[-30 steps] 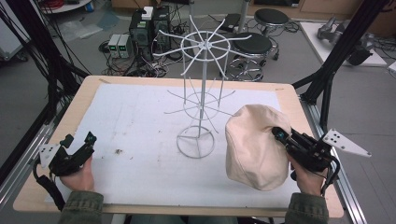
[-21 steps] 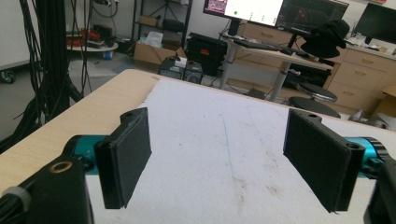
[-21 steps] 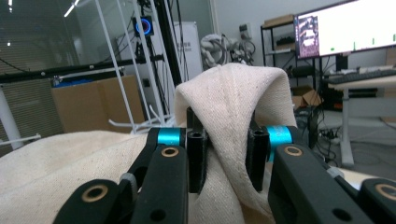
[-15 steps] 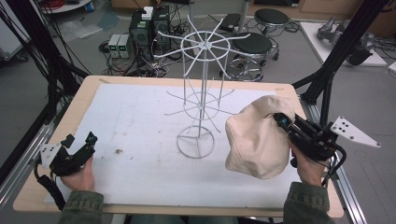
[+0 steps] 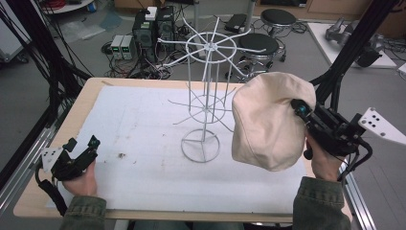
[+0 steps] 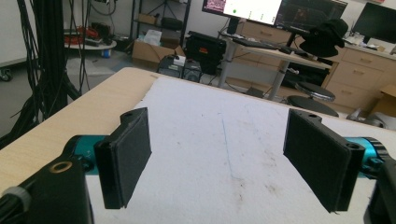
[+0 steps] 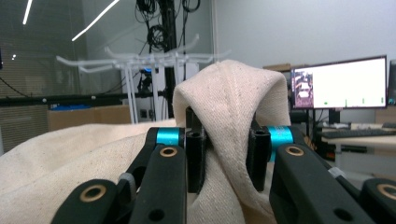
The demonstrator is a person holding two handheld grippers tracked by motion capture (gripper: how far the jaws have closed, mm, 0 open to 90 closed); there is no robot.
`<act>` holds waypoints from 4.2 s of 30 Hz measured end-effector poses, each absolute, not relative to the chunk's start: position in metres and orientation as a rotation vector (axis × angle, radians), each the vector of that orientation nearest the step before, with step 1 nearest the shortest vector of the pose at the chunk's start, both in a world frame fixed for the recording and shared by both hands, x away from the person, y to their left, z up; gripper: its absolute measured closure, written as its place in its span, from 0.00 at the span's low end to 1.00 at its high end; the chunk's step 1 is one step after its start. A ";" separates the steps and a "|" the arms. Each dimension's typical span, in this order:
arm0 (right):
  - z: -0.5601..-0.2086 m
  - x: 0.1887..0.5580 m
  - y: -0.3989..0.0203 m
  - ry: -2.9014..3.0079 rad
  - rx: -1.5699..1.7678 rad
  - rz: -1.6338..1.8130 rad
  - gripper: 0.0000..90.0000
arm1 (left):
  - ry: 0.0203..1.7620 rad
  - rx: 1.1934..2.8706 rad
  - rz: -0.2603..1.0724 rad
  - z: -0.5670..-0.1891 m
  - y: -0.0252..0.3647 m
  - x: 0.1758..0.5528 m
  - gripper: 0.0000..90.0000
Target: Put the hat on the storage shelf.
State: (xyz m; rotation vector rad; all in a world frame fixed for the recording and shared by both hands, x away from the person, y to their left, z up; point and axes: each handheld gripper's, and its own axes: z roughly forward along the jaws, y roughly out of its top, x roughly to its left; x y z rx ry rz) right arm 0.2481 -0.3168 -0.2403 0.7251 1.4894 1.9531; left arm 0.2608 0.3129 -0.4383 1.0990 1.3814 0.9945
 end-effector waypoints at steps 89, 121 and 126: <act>-0.103 0.265 -0.279 1.109 0.546 2.165 0.82 | 1.379 1.091 0.984 -0.439 0.313 0.262 0.26; -0.159 0.264 -0.306 1.275 0.536 2.242 0.82 | 1.377 1.084 1.000 -0.437 0.312 0.260 0.26; -0.173 0.257 -0.303 1.379 0.522 2.142 0.82 | 1.371 1.093 1.017 -0.437 0.311 0.259 0.26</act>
